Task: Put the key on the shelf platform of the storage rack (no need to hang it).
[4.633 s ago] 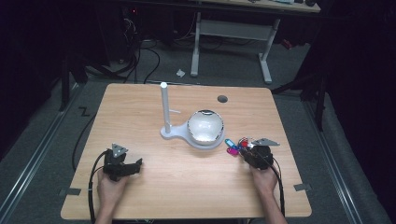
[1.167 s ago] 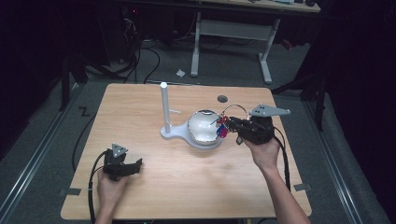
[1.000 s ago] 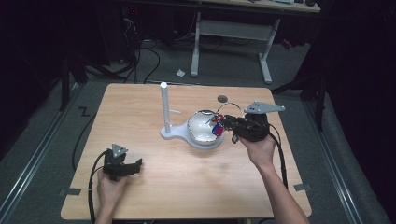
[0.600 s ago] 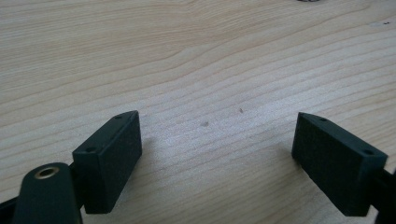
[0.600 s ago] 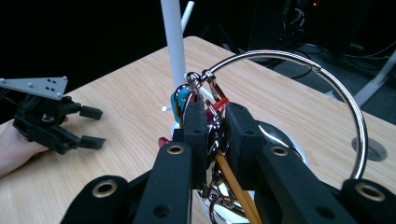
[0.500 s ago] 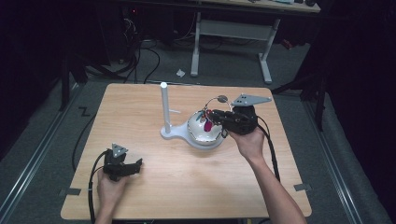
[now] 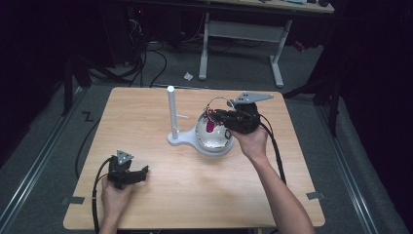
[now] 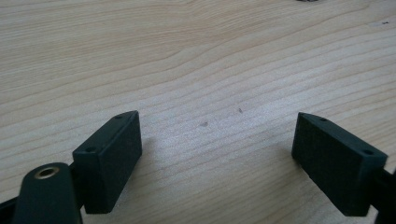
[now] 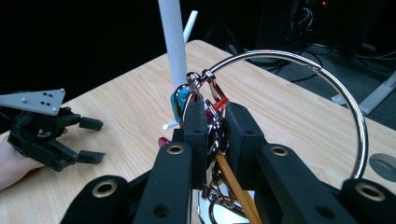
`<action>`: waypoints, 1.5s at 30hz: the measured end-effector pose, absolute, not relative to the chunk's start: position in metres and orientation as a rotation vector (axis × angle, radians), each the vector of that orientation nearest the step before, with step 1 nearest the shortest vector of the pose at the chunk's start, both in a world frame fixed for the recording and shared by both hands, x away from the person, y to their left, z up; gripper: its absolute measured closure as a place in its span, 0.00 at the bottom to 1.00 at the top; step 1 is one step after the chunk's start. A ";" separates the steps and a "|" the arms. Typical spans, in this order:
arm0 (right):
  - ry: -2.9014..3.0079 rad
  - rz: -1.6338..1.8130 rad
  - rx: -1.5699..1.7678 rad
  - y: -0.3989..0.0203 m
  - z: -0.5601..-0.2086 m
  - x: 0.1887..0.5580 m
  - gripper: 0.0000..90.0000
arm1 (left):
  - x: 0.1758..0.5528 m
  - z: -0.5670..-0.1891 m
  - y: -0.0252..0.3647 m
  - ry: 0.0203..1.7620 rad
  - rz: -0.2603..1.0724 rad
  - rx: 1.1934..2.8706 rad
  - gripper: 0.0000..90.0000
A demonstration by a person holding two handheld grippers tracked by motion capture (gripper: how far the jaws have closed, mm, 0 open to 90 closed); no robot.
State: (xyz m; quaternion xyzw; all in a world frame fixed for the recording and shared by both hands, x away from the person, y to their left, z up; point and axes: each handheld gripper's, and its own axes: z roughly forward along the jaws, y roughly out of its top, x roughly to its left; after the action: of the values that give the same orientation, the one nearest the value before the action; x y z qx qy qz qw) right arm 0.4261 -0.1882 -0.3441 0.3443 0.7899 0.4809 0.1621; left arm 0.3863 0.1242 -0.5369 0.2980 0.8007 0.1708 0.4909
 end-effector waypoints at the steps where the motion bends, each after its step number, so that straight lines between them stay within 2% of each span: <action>1: 2.255 1.368 0.983 -0.187 -0.345 0.427 0.89 | 0.386 -0.537 0.124 1.943 0.415 0.724 0.18; 45: 2.319 1.172 1.092 -0.177 -0.421 0.457 0.88 | 0.386 -0.538 0.125 1.930 0.426 0.742 0.18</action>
State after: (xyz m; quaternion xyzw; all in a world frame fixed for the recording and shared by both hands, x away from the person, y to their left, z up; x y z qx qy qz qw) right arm 0.4575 -0.1771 -0.4207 0.3823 0.8121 0.4103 0.1610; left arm 0.3860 0.1248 -0.5378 0.3060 0.7956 0.1757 0.4925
